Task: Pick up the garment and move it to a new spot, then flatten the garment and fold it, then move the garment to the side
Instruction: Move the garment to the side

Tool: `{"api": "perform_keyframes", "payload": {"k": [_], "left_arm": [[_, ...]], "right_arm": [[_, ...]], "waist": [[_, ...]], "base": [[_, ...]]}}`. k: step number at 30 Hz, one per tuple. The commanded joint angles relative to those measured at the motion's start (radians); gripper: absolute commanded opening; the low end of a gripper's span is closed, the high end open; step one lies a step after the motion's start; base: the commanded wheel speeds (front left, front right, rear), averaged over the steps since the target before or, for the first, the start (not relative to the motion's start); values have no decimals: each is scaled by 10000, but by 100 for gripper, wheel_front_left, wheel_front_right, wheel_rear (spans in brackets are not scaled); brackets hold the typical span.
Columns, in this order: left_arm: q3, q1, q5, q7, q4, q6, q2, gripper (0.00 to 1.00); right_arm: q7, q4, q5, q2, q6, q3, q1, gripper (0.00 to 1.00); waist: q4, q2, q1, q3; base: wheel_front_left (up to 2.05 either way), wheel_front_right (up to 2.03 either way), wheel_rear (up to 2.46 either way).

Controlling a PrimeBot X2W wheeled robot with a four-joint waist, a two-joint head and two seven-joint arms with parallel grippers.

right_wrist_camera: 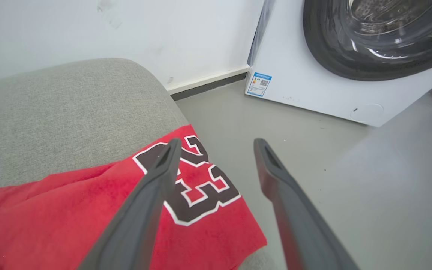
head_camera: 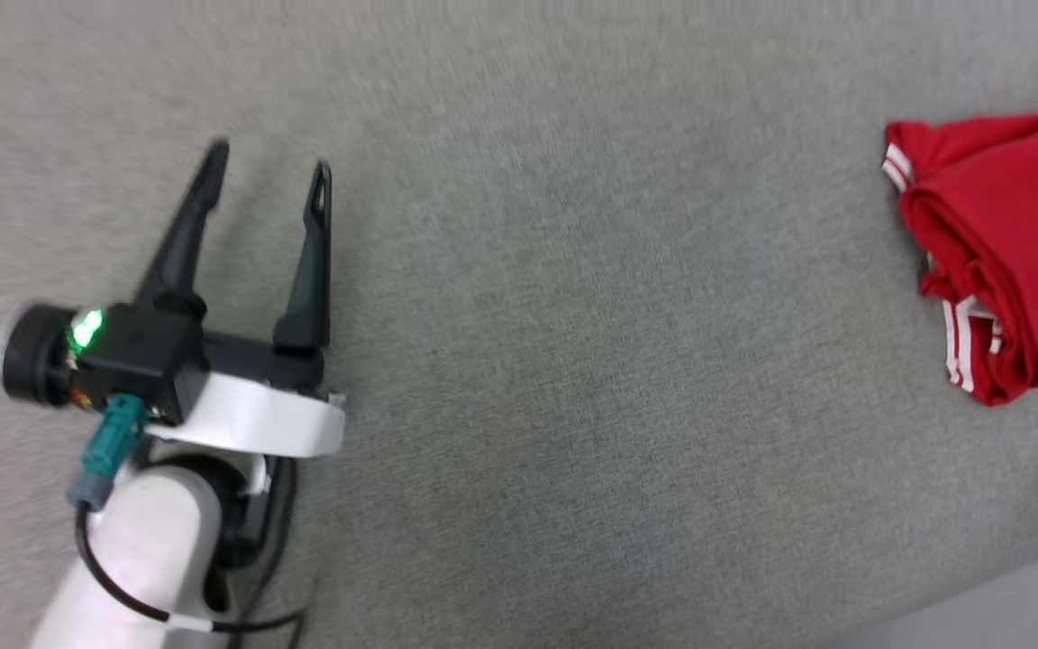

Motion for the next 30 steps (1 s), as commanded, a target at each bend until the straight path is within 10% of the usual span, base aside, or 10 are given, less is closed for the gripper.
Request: {"api": "perform_keyframes", "payload": {"k": [1, 12, 30], "left_arm": [[-45, 309, -138, -197, 219, 83, -143, 100], [101, 1539, -870, -1087, 1499, 301, -808, 100], [661, 2902, -1208, -1477, 2850, 476, -1172, 100]], "right_arm": [[-395, 45, -162, 11, -8, -47, 328, 100], [-1774, -697, -1106, 1067, -8, -493, 2232, 100], [-1220, -5308, -2961, 3707, -8, -266, 5565, 100]], "waist": [[407, 0, 0, -835], [1424, 0, 0, -2636], [2549, 0, 0, -4504]], "base": [[0, 0, 0], [0, 0, 0], [0, 0, 0]]}}
